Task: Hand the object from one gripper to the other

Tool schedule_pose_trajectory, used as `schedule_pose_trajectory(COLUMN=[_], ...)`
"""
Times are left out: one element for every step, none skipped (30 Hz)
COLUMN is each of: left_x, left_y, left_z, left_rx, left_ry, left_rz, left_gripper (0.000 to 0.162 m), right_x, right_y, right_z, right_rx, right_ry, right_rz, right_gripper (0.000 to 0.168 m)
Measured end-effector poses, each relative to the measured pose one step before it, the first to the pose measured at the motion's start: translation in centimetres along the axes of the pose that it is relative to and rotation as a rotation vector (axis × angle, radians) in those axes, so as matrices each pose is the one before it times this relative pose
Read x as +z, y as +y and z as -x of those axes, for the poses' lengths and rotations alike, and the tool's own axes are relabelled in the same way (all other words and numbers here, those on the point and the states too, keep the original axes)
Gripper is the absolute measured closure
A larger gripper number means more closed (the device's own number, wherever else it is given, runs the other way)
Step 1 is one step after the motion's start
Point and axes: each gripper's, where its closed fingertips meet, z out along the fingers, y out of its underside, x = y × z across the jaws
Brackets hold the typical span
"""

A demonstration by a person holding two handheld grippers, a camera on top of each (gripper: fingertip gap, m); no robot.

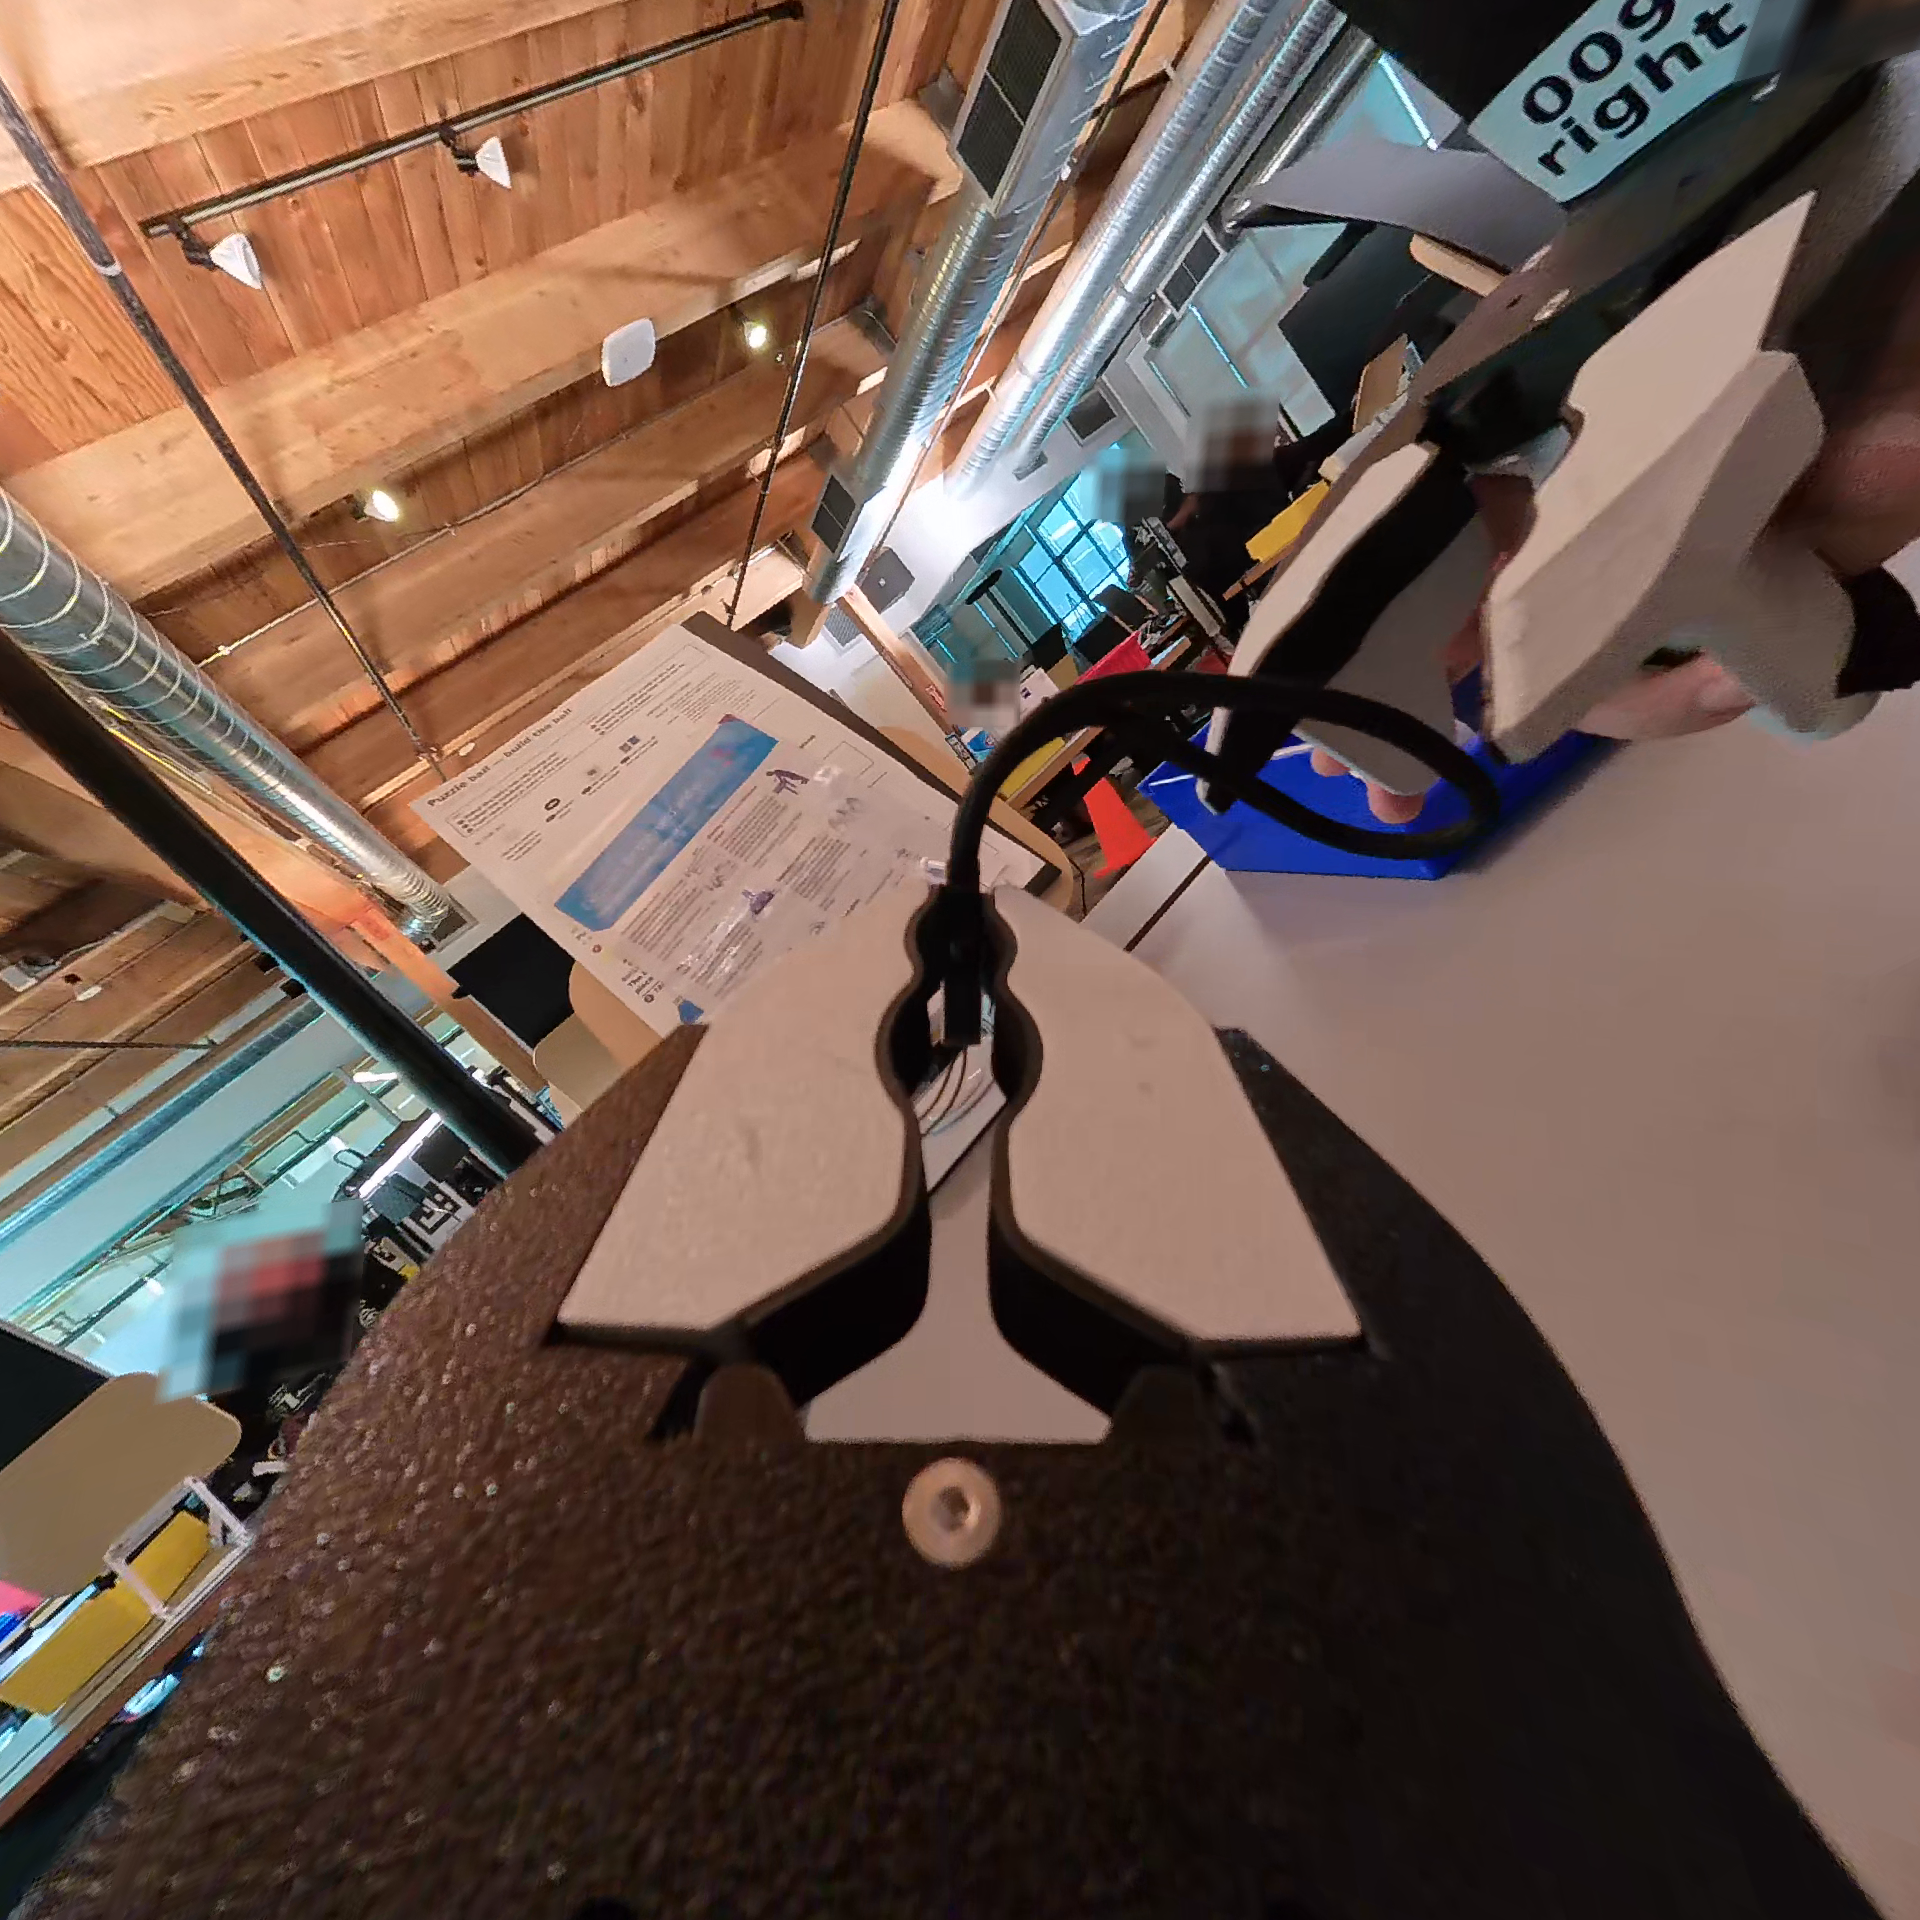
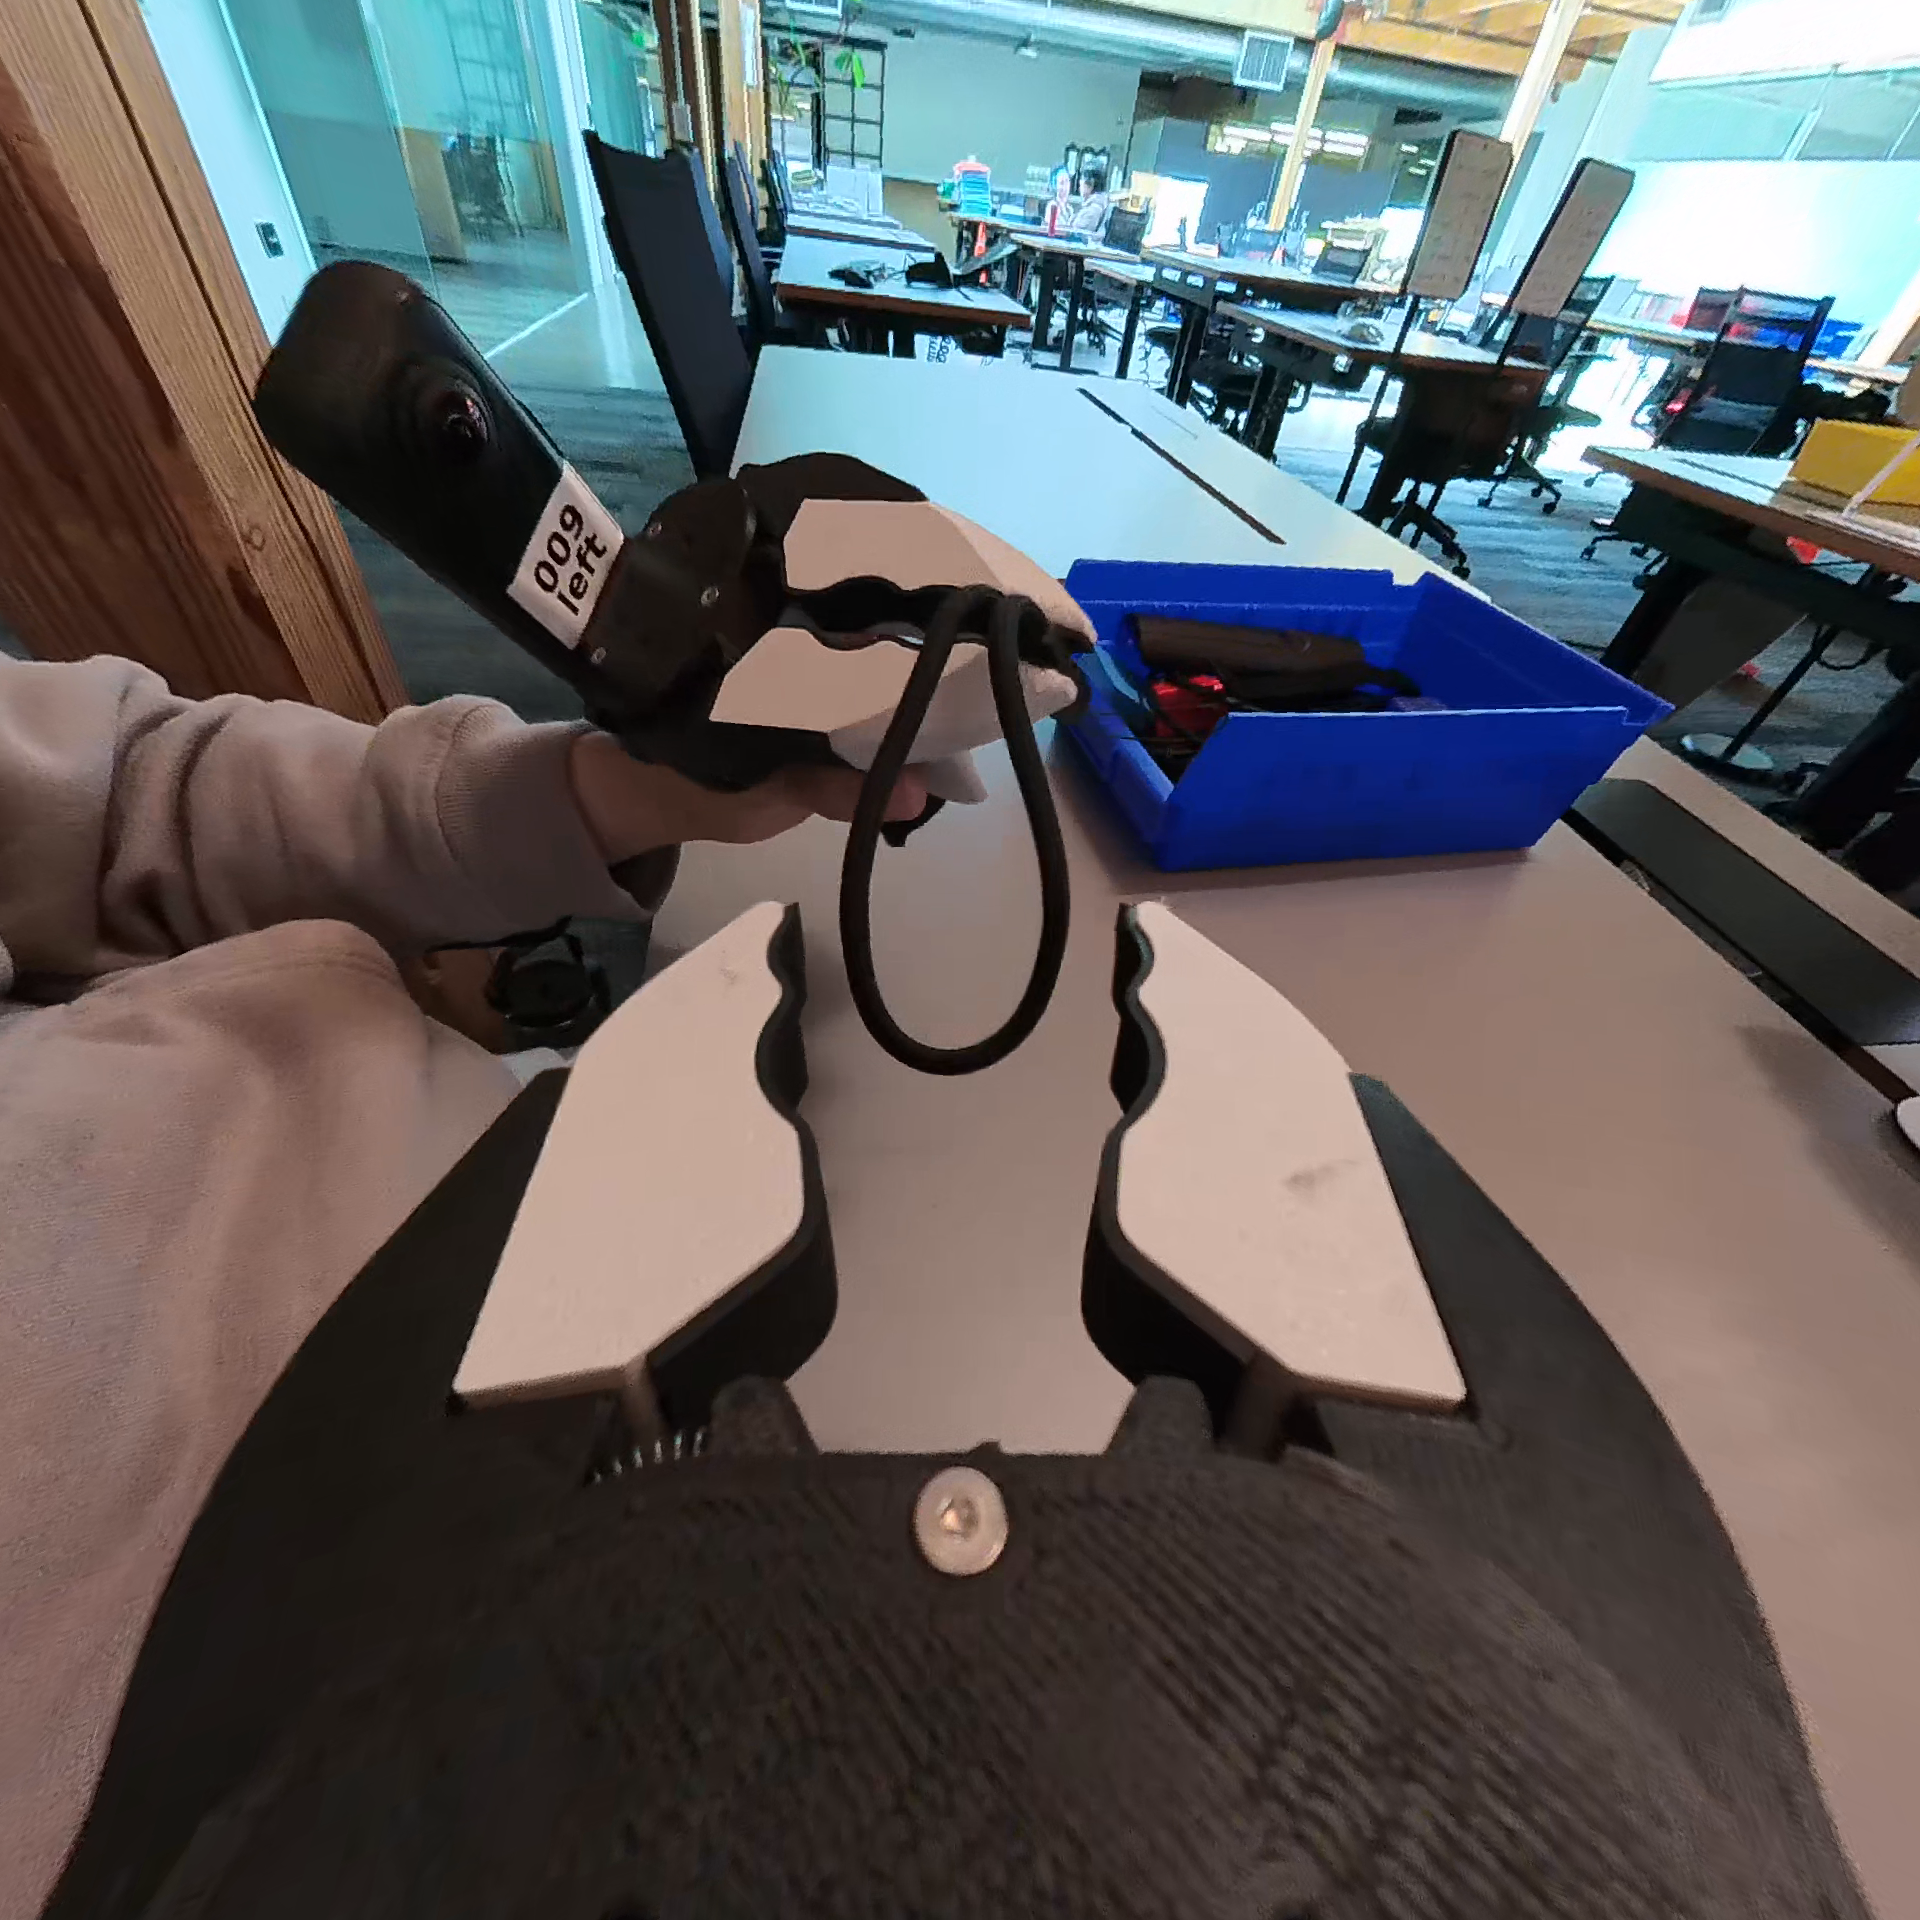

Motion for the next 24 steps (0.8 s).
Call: schedule_pose_trajectory(left_x=[0.043, 0.031, 0.010, 0.007, 0.021, 0.041, 0.032, 0.008, 0.004, -0.004, -0.004, 0.015, 0.019, 0.010, 0.001, -0.007, 0.021, 0.013, 0.013, 0.004, 0.024, 0.041, 0.071, 0.090], left_y=[0.019, 0.054, 0.073, 0.049, 0.043, 0.018, -0.013, -0.026, 0.010, 0.022, 0.018, -0.010, 0.010, 0.012, 0.013, 0.032, 0.075, 0.084, 0.104, 0.148, 0.206, 0.244, 0.293, 0.304], left_z=[-0.083, -0.082, -0.028, -0.046, -0.077, -0.057, -0.006, -0.032, -0.068, -0.036, 0.003, -0.009, -0.038, -0.034, -0.042, -0.052, -0.021, 0.045, 0.069, -0.014, -0.124, -0.140, -0.140, -0.133], left_rx=[-0.0042, -0.0048, 0.0000, 0.0049, 0.0054, 0.0032, -0.0003, -0.0025, -0.0015, 0.0022, 0.0042, 0.0022, -0.0012, -0.0014, 0.0020, 0.0048, 0.0058, 0.0048, 0.0001, -0.0081, -0.0187, -0.0325, -0.0470, -0.0612], left_ry=[0.0034, 0.0038, -0.0012, -0.0010, 0.0024, 0.0013, -0.0021, -0.0002, 0.0024, -0.0004, -0.0018, 0.0002, 0.0022, 0.0005, -0.0006, 0.0018, 0.0021, -0.0002, 0.0002, 0.0087, 0.0190, 0.0239, 0.0295, 0.0339], left_rz=[0.0008, 0.0027, 0.0026, 0.0021, 0.0028, 0.0022, -0.0006, -0.0018, 0.0003, 0.0013, 0.0006, 0.0003, 0.0003, -0.0002, -0.0009, 0.0015, 0.0047, 0.0057, 0.0059, 0.0074, 0.0097, 0.0122, 0.0167, 0.0204], left_gripper=[0.157, 0.157, 0.157, 0.157, 0.157, 0.157, 0.157, 0.157, 0.157, 0.157, 0.157, 0.157, 0.157, 0.157, 0.157, 0.157, 0.157, 0.157, 0.157, 0.157, 0.157, 0.154, 0.147, 0.137], right_x=[0.011, 0.025, 0.036, 0.065, 0.088, 0.105, 0.124, 0.111, 0.091, 0.079, 0.108, 0.113, 0.140, 0.154, 0.124, 0.100, 0.093, 0.048, -0.010, -0.090, -0.193, -0.294, -0.354, -0.386], right_y=[0.133, 0.106, 0.034, -0.038, -0.054, -0.001, 0.091, 0.162, 0.203, 0.161, 0.118, 0.116, 0.138, 0.131, 0.106, 0.099, 0.038, 0.001, -0.007, 0.005, -0.051, -0.069, -0.059, -0.039], right_z=[-0.080, -0.108, -0.011, 0.091, 0.165, 0.107, -0.022, -0.028, -0.015, -0.047, -0.020, 0.051, 0.111, 0.028, -0.015, -0.011, -0.045, -0.206, -0.360, -0.573, -0.900, -1.177, -1.342, -1.509], right_rx=[-0.0089, -0.0106, -0.0099, -0.0074, -0.0067, -0.0073, -0.0069, -0.0085, -0.0103, -0.0094, -0.0078, -0.0061, -0.0027, -0.0019, -0.0045, -0.0044, -0.0045, -0.0080, -0.0119, -0.0160, -0.0261, -0.0361, -0.0521, -0.0770], right_ry=[0.0055, 0.0082, 0.0034, -0.0023, -0.0060, -0.0040, 0.0040, 0.0029, 0.0026, 0.0055, 0.0048, -0.0019, -0.0071, -0.0012, 0.0019, 0.0024, 0.0046, 0.0142, 0.0240, 0.0377, 0.0619, 0.0820, 0.0944, 0.1081], right_rz=[0.0078, 0.0068, 0.0020, -0.0035, -0.0051, -0.0014, 0.0047, 0.0107, 0.0136, 0.0108, 0.0051, 0.0047, 0.0076, 0.0081, 0.0075, 0.0067, 0.0029, -0.0007, 0.0013, 0.0065, 0.0057, 0.0075, 0.0094, 0.0107], right_gripper=[0.112, 0.113, 0.117, 0.119, 0.123, 0.130, 0.136, 0.140, 0.146, 0.154, 0.156, 0.161, 0.163, 0.164, 0.164, 0.164, 0.164, 0.164, 0.164, 0.164, 0.164, 0.164, 0.165, 0.165])
